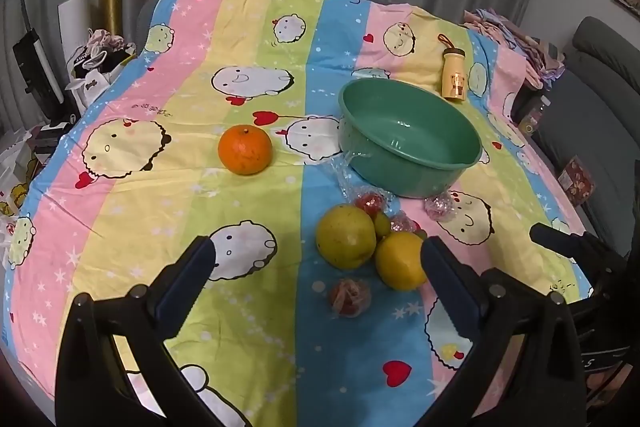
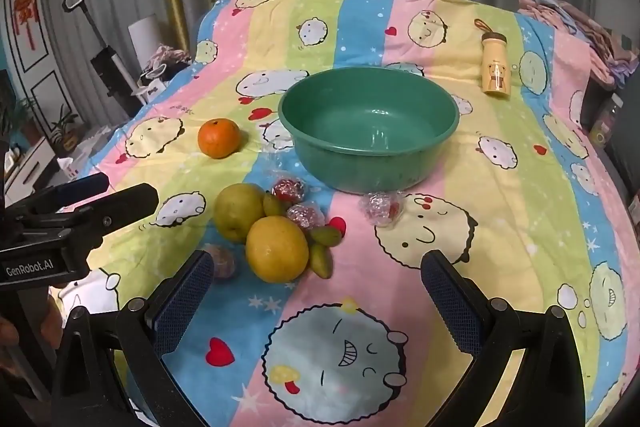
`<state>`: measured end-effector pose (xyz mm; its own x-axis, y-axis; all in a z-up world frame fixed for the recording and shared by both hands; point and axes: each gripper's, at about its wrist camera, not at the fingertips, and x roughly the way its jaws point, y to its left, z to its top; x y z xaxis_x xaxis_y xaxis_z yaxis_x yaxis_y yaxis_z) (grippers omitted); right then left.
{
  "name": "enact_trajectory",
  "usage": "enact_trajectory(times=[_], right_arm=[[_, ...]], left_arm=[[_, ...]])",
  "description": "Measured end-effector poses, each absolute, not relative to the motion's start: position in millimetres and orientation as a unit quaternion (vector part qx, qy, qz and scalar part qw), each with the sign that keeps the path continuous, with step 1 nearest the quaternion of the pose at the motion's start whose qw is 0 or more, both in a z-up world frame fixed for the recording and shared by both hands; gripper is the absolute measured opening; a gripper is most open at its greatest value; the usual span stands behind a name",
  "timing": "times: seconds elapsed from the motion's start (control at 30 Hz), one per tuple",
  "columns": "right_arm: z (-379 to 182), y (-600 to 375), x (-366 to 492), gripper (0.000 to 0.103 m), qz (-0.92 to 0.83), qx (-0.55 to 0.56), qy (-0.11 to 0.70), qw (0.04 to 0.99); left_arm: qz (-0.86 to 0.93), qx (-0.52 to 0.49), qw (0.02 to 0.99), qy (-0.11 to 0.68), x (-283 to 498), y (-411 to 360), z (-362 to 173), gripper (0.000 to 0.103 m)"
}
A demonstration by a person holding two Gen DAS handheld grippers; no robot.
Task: Organize fruits
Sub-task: 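Move the left tool toward the yellow citrus beside the pomelo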
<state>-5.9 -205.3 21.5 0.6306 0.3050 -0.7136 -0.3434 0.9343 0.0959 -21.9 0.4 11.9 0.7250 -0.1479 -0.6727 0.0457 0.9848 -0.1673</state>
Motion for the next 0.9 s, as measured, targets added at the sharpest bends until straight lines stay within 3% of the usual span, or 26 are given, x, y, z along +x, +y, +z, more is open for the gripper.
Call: enact_trajectory(times=[0.9], right_arm=[[-18,-203,8,0.103,0.238,-0.011,0.424,0.874]], left_arm=[[-0.124,-0.098,0.899,0.408,-7,-8,-27,0.101]])
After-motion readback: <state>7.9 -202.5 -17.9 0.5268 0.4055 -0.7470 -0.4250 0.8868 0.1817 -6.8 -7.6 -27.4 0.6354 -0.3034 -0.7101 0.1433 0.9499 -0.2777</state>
